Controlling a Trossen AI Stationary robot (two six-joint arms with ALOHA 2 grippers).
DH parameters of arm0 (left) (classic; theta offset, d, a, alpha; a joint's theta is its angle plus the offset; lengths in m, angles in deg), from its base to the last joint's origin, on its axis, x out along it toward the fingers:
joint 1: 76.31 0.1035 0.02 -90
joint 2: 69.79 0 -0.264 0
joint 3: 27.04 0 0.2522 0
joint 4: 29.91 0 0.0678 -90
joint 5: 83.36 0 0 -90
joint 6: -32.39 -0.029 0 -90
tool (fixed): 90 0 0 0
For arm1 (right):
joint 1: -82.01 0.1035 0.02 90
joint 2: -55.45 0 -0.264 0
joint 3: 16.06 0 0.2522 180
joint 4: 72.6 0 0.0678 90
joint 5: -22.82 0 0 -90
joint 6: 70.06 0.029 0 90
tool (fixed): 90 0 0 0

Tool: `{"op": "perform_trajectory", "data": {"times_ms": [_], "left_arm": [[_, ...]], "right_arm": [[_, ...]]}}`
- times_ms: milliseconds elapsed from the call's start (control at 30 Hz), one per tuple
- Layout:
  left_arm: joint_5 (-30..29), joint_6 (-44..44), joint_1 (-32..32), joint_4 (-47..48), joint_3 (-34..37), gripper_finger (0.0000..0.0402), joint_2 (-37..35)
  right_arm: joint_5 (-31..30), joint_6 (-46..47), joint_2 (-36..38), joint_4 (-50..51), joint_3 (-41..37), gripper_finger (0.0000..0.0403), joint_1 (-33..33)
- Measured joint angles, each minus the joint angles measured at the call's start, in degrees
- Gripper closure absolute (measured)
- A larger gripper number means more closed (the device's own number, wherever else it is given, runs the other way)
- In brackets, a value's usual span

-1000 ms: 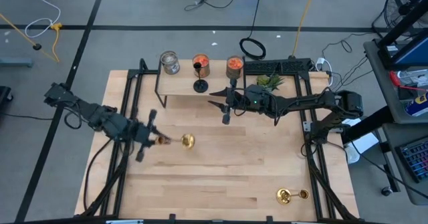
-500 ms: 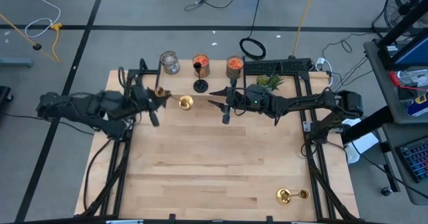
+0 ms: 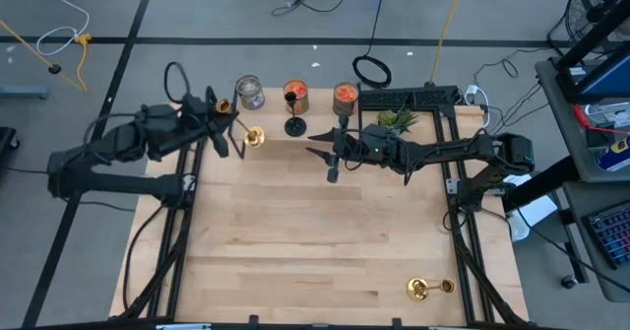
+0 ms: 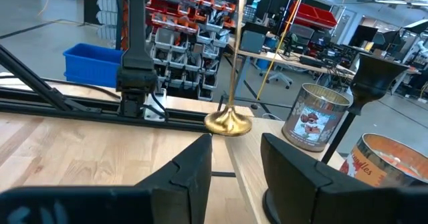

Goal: Pick & Place candle stick holders
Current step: Put the left golden candle holder on the shelf

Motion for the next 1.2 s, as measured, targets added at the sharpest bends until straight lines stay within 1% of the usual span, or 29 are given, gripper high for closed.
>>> {"op": "perform_trajectory", "data": {"times_ms": [100,333,500,600,700,833,1200], "left_arm": [[1.80,-0.24,4.12,-0.09,0.00,0.0364,1.04],[11.70,-0.68,13.29,-1.95,0.00,0.0361,1.93],[16.63,-0.44,19.49,-0.54,0.00,0.0364,3.99],[19.42,-0.43,22.21,-1.61,-0.06,0.0359,5.55],[20.29,-1.46,24.12,-2.64,-0.11,0.0347,7.16],[20.93,-1.76,25.34,-2.03,-0.03,0.0342,8.75],[20.85,-5.30,25.32,-1.91,0.02,0.0338,12.70]], "right_arm": [[0.00,0.00,0.00,-0.02,0.00,0.0277,0.00],[-0.06,0.42,0.00,-0.02,0.00,0.0277,0.00],[-0.09,0.42,0.00,-0.02,0.00,0.0277,-0.04],[-0.11,0.42,0.00,-0.02,0.00,0.0277,-0.04],[-0.11,0.42,0.00,-0.02,0.00,0.0277,-0.04],[-0.13,0.42,0.00,0.00,0.00,0.0277,-0.04],[-0.15,0.42,0.00,0.40,0.00,0.0277,-0.04]]}}
